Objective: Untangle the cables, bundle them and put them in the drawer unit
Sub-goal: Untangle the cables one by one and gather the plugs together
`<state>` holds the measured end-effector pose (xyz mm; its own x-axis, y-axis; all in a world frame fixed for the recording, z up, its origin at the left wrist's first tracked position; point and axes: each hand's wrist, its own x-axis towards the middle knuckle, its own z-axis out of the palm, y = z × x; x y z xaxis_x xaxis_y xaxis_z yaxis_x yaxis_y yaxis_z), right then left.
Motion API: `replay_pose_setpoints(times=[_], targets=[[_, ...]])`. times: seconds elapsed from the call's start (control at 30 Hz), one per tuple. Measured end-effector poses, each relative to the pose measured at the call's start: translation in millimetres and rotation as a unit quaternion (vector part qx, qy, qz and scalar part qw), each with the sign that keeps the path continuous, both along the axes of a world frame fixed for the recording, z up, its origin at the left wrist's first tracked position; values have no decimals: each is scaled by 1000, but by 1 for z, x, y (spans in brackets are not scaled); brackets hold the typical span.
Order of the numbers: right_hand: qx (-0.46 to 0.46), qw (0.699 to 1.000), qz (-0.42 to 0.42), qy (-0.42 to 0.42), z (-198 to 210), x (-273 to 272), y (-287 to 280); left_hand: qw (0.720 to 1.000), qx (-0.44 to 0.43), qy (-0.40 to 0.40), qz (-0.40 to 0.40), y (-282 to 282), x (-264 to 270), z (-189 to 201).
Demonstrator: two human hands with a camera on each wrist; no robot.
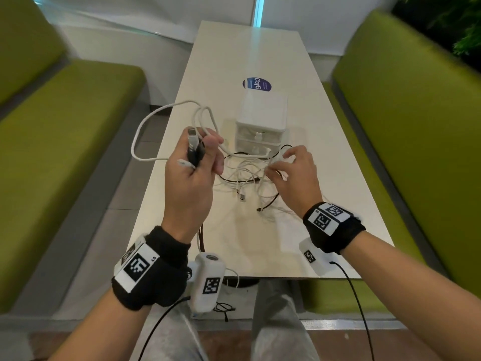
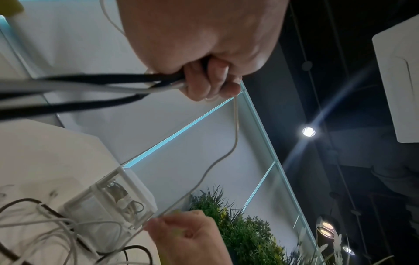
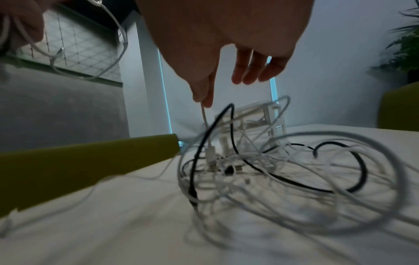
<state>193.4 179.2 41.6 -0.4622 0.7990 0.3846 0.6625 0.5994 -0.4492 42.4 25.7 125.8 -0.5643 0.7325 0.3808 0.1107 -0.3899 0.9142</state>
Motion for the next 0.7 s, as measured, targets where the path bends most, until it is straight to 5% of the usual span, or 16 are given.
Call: replay_pose_setpoints(times=[0.2,0.3,0.43,0.53,0.63,0.7], targets=[[-88,982,55,159,28,-11,-17,999,-7,-26,-17,-15,3,12],[-133,976,152,77,34,3,-37,997,-29,-65,-41,-27,2,16],[-86,966,226,-86,38,23,-58,993,-59,-69,-80,-38,5,20],[-159,953,249,-71,44,25,-74,991,-84,-52,-94,-39,7,21],[-317,900,297,-39,60,23,-85,990,-103,-27,-91,-37,7,20],[-326,880,337,-81,67,18,-90,990,-110,-6,-83,-38,7,20]])
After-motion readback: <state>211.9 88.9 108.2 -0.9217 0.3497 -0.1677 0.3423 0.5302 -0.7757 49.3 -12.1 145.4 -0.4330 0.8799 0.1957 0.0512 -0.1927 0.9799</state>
